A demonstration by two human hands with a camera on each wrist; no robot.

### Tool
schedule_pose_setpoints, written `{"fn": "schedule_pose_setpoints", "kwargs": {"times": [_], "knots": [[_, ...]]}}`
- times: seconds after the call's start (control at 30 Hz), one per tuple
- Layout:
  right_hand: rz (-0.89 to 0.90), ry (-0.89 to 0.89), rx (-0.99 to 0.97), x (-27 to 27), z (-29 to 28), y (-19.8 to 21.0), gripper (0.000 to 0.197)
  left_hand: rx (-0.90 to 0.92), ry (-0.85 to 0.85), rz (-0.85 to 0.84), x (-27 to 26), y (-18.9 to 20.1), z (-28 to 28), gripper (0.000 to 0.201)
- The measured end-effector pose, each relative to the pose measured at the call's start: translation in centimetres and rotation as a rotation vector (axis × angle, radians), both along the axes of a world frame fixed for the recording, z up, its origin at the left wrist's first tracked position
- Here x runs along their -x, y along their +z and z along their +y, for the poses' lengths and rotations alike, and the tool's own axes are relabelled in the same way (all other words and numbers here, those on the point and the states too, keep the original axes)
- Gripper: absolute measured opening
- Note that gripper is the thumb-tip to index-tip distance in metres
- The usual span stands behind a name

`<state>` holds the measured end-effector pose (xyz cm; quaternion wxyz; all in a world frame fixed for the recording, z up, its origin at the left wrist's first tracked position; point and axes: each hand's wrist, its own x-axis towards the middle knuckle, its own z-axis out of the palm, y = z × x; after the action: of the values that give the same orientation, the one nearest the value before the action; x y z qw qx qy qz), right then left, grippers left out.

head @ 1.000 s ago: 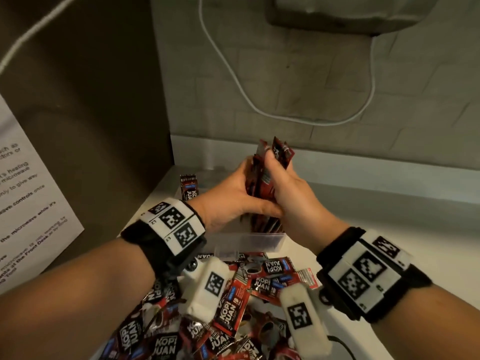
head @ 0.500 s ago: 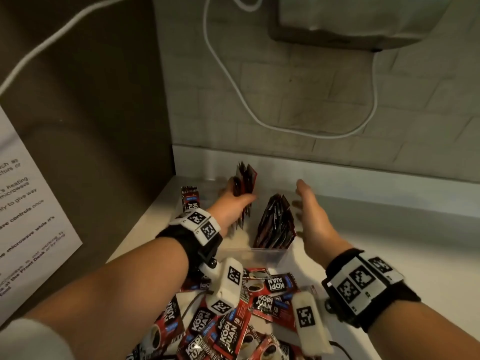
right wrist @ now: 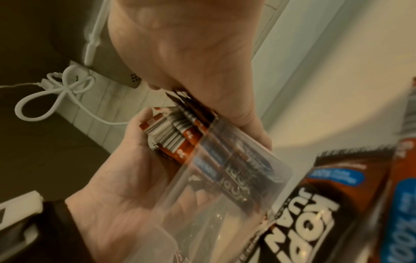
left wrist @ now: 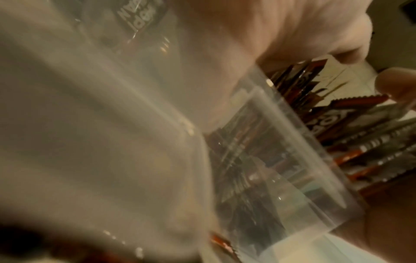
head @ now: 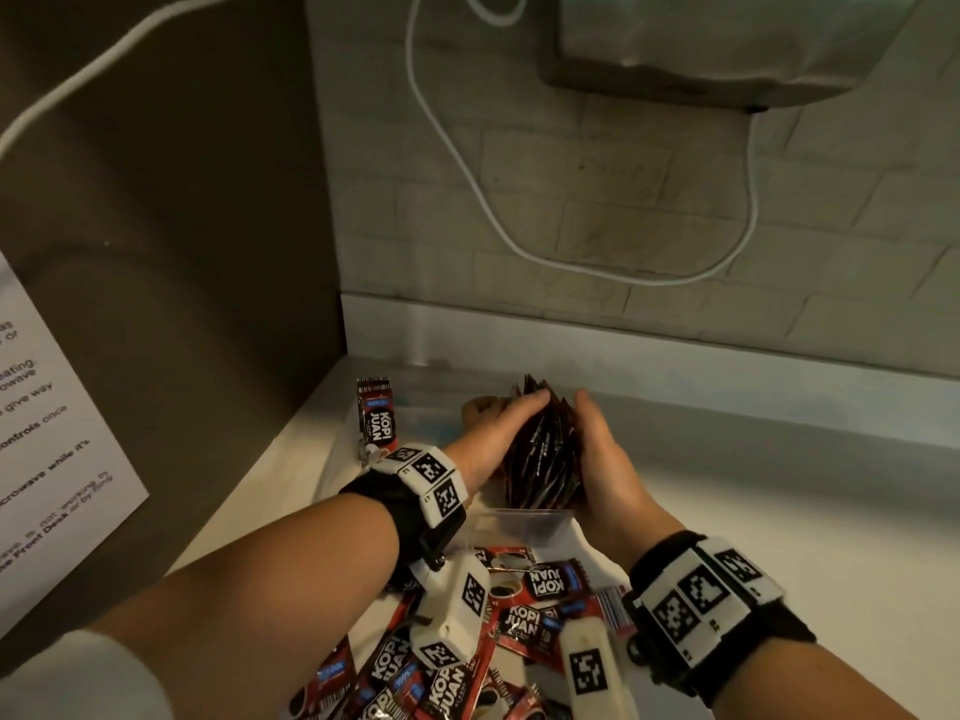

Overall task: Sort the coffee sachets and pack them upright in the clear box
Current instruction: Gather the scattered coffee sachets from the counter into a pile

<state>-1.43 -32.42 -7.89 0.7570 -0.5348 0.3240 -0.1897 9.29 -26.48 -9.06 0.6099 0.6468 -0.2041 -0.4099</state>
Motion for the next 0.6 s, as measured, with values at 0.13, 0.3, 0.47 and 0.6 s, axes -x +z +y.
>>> {"fn": "schedule_pose_setpoints", "kwargs": {"times": [0.13, 0.3, 0.47, 0.6], "knots": [[-0.003, 0.001, -0.010, -0.3, -0.1, -0.3, 0.054, -0.044, 0.186, 0.064, 0.6, 0.2, -0.9, 0.091], [0.011, 0.009, -0.002, -0.5, -0.3, -0.4, 0.049, -0.050, 0.215, -0.041, 2.0, 0.8, -2.0, 0.056], [0.024, -0.008, 0.004, -0.6, -0.3, -0.4, 0.049, 0.021, 0.098, -0.124, 2.0, 0.2, -2.6, 0.056], [0.028, -0.003, -0.011, -0.6, -0.4, -0.6, 0.049, 0.010, 0.095, 0.134, -0.3, -4.3, -5.7, 0.101]]}}
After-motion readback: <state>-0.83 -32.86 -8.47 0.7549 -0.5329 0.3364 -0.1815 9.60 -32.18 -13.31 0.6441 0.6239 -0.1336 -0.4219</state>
